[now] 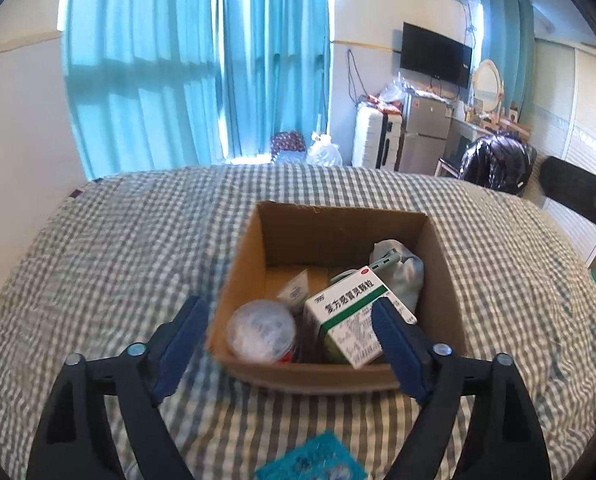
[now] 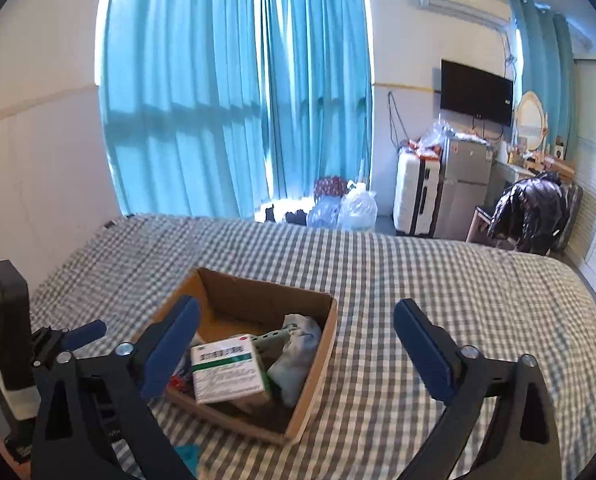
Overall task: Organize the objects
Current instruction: 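Lift both tools out of the box toward the remaining items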
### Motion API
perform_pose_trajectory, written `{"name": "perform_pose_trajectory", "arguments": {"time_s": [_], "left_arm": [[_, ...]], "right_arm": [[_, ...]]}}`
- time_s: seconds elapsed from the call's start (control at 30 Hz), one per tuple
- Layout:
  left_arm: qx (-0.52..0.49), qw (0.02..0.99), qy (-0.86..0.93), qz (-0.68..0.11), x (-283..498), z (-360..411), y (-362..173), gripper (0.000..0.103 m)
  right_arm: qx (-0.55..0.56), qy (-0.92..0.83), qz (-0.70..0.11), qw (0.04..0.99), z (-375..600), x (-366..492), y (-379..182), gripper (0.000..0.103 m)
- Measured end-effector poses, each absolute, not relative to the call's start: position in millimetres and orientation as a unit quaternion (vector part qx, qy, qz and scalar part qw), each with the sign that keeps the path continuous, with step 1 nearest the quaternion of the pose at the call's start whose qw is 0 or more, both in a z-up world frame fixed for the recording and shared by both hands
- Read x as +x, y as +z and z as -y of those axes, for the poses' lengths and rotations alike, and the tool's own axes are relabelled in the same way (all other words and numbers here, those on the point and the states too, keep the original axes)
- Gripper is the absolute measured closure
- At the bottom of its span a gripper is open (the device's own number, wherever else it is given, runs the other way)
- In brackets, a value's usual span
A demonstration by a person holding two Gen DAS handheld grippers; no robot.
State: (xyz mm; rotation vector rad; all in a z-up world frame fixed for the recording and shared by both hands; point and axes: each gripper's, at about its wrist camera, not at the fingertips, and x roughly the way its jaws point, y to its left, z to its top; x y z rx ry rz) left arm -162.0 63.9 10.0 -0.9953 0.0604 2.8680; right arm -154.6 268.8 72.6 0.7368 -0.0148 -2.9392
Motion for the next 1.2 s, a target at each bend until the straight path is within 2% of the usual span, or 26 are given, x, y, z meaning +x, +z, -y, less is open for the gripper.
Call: {"name": "perform_pose_trajectory", "arguments": {"time_s": [0.2,0.4,0.6,0.73,1.0,1.2], "left_arm": [[-0.297,0.035,0.954,-0.011,-112,-41,47,0.005],[-0.281,0.035,0.959,-0.015,-69,-38,54,0.000],[-0.307,0.030,0.951,-0.025,-33,-39,14,0.000],[-0.324,0.012,0.946,-0.028,-17,-36,-20,0.000],[-0.375,0.001,0.925,-0.054,-20,-32,-79,0.000],[-0.409,0.014,0.909,-0.072,-26,-30,-110,0.000]], "right_arm": [[0.244,-0.968,0.012,0.064,-262,-93,94,0.000],[0.251,-0.967,-0.002,0.051,-255,-52,91,0.000],[0.287,-0.957,0.008,0.041,-253,-26,47,0.000],[0.307,-0.951,-0.019,0.033,-245,-15,10,0.000],[0.411,-0.908,-0.040,0.063,-227,-15,-79,0.000],[0.460,-0.883,-0.043,0.077,-215,-19,-110,0.000]]}}
